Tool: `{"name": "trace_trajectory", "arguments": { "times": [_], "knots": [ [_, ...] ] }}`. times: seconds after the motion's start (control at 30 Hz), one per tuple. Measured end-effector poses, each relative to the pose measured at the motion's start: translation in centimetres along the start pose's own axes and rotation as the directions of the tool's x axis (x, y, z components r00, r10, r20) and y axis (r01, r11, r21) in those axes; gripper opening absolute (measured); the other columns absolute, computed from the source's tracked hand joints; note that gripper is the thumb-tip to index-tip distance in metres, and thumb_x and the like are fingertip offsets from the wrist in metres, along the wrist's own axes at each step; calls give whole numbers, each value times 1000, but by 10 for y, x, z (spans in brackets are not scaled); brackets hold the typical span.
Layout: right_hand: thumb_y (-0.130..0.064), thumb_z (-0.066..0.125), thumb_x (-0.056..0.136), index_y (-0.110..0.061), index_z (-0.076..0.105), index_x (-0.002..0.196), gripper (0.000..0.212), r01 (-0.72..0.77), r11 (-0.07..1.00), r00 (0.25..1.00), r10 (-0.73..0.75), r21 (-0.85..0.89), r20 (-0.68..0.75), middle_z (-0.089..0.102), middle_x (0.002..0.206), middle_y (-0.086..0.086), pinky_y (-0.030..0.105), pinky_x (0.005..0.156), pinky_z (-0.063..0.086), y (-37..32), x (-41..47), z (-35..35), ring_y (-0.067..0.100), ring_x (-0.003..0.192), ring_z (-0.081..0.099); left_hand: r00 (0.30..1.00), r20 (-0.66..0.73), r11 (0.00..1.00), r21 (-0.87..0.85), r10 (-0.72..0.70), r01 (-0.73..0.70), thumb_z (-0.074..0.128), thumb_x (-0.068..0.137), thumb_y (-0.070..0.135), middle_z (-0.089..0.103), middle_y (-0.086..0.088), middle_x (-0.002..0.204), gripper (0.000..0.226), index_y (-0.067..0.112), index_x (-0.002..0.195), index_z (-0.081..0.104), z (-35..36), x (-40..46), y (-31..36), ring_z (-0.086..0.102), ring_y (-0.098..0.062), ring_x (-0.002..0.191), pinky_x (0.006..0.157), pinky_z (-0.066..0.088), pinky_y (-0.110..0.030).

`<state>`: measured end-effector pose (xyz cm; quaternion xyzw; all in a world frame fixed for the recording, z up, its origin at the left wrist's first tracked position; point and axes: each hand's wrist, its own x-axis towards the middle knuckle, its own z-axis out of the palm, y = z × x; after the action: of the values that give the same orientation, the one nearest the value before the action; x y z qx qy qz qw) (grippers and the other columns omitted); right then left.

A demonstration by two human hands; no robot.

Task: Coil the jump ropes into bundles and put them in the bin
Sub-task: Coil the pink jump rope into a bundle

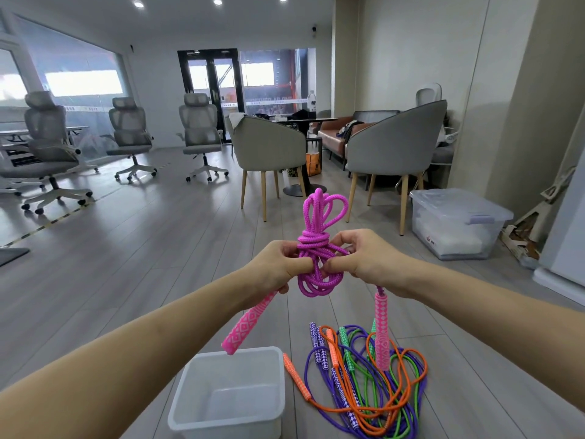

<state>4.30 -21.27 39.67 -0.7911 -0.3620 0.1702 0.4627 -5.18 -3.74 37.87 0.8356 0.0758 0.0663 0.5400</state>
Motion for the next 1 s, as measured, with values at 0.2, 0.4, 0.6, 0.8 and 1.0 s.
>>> {"name": "trace_trajectory", "arguments": {
  "times": [0.2,0.4,0.6,0.8,1.0],
  "knots": [
    [-10,82,84,-17,69,107,28,25,1000,999,-25,-17,-26,75,96,8,30,80,58,8,1,4,18,89,73,999,3,999,-11,32,-32,67,94,14,66,-5,84,19,16,112,73,3,-3,-4,49,-12,63,51,42,-25],
    [-8,76,90,-20,61,126,41,9,999,999,-10,32,50,69,93,4,10,50,43,6,-3,5,-3,57,62,999,37,995,-102,26,-22,78,88,23,70,1,80,26,15,113,73,6,-6,-1,54,-6,60,53,41,-25],
    [-11,76,88,-19,59,121,37,-58,998,989,57,-1,135,61,81,6,20,44,36,4,-3,1,6,51,44,999,48,993,-121,5,1,67,94,11,63,-5,84,20,8,114,71,10,-4,-3,50,-6,59,51,41,-21],
    [-15,76,85,-13,70,102,18,-72,990,993,82,-118,82,67,78,3,21,60,49,5,3,9,10,65,58,997,78,991,-135,28,-17,62,91,-2,57,-12,85,27,6,115,68,14,-2,-1,42,-12,60,48,37,-22],
    [-21,66,96,-11,70,99,12,-170,980,976,153,100,158,44,55,-9,20,41,23,7,1,2,7,47,28,998,69,903,-429,4,27,60,91,-12,64,-16,88,39,-2,128,57,9,1,3,56,-10,56,42,42,-15]
  ]
}}
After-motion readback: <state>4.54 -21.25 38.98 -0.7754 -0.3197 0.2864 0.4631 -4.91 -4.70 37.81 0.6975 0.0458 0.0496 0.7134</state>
